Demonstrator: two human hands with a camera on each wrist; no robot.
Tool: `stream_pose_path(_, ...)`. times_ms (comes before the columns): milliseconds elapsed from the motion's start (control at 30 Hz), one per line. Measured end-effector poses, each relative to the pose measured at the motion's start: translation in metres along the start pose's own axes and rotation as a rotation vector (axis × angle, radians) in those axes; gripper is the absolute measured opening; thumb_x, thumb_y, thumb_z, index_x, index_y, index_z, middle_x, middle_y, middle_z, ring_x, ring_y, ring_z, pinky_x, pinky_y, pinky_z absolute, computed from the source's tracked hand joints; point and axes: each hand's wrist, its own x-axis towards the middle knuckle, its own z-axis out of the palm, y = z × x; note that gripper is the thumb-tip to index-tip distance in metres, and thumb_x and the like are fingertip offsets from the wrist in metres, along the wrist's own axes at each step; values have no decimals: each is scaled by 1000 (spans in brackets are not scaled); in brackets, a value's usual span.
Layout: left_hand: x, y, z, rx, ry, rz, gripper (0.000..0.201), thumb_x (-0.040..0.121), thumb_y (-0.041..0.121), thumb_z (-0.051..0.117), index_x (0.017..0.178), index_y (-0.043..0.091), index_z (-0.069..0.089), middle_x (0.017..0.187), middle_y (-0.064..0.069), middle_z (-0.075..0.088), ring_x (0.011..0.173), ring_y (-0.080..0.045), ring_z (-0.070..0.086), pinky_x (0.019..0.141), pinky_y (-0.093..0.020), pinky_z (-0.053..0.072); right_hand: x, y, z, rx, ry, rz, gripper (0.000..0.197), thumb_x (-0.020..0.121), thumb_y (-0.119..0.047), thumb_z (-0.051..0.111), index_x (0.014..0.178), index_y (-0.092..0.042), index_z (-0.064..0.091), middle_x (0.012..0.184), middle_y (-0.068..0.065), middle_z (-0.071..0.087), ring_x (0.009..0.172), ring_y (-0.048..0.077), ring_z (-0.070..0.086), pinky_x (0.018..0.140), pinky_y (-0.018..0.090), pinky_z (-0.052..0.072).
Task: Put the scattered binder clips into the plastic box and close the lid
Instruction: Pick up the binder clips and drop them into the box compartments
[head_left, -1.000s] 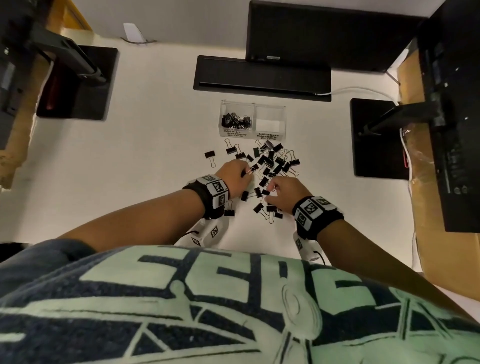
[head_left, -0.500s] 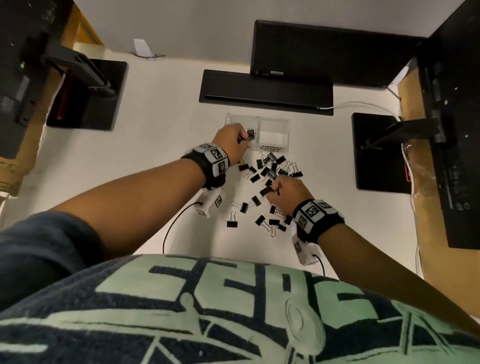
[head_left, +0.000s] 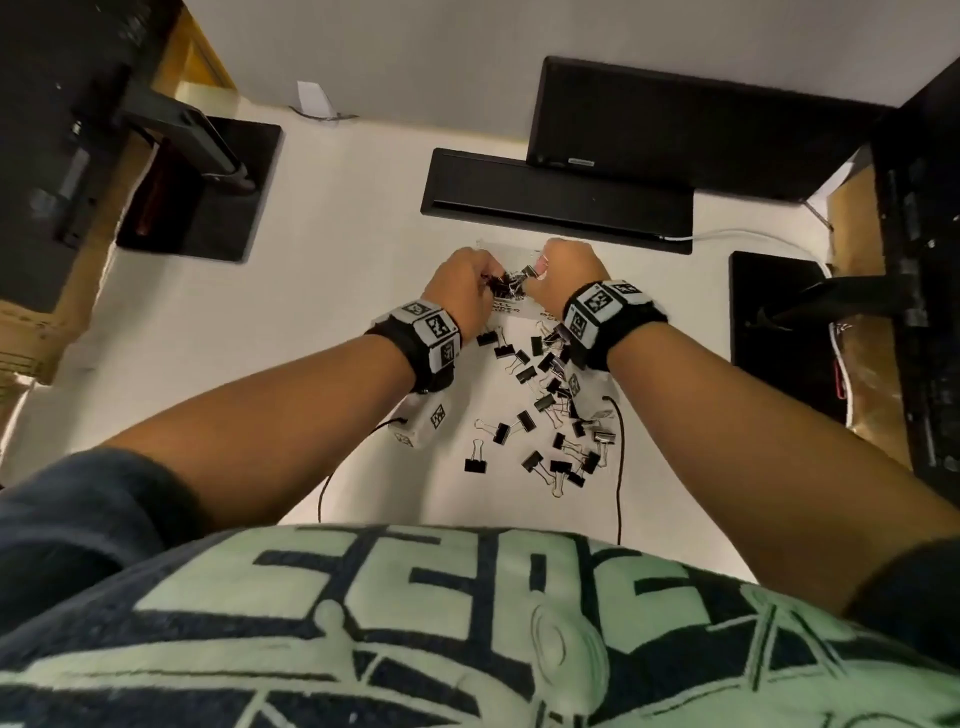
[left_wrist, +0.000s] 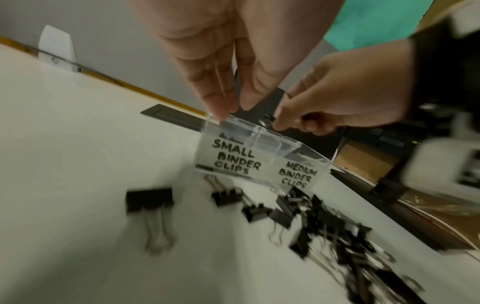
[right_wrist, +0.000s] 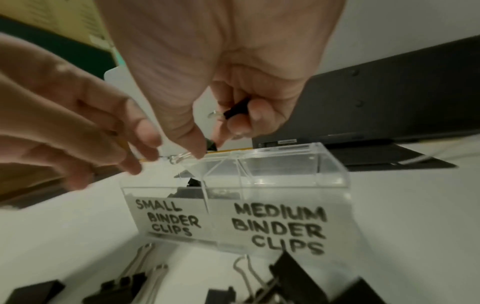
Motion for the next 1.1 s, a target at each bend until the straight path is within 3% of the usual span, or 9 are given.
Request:
stream_pose_path(67,-20,-6,4,9,-18,-4,17,87,2,50,99,12,59,104,-5,50,91,-19,54,77,-25,48,11,-10,5,-64,-9,-27,27,86,-21,59,109,-7,58,111,13,62,96,27,61,71,30,46)
stream_pose_path(133,-41,-13,11,33,-95,13,11,86,5,52,92,14,56,98,-4,49,88,-18,52,82,-31,49,17,-17,11,-91,-12,-60,27,87,-17,57,110,-4,58,115,15,61,102,30,60,77,33,48)
stream_pose_path(267,-75,-24,34,132,-386,92,19,85,10,55,102,16,61,103,-1,50,94,-19,54,88,-34,49,17,-19,18,-4,-12,-96,32,90,-12,52,121,-7,58,126,13,56,114,28,55,92,34,47)
stream_pose_path(400,-87,-29,50,212,-562,99,27,86,17,61,112,22,60,110,-3,50,93,-20,53,86,-39,52,-3,-6,14,217,39,-83,31,91,-13,51,121,-14,60,119,5,61,104,17,58,80,23,43)
stream_pose_path(567,-77,-28,49,310,-576,100,33,86,26,64,119,22,58,117,-5,49,104,-24,55,90,-42,50,-50,30,20,317,-81,-82,20,87,-10,54,98,-14,68,96,-2,64,84,12,58,77,25,50)
stream_pose_path(700,-66,-25,44,321,-483,103,30,85,15,53,115,21,58,115,-4,49,105,-23,55,90,-42,51,-87,71,33,215,-257,-71,13,83,-6,58,83,-15,67,73,-15,55,70,3,52,69,18,45)
stream_pose_path(800,-73,-13,50,332,-486,154,24,86,17,55,110,17,57,115,-5,47,104,-22,52,85,-36,50,-113,98,39,160,-331,-21,12,81,-6,59,79,-17,65,74,-11,58,69,5,53,58,14,37)
stream_pose_path(933,-96,1,75,338,-545,215,19,87,26,59,104,19,58,113,-3,49,101,-20,52,81,-35,49,-134,122,48,158,-328,24,16,76,-7,60,67,-20,60,79,1,66,74,17,61,63,22,47)
stream_pose_path(1100,-105,-4,91,343,-549,149,13,83,20,61,95,20,57,109,-3,51,99,-24,56,81,-38,52,-149,127,60,168,-337,65,13,76,-17,70,71,-22,59,73,-6,60,69,13,55,63,25,46)
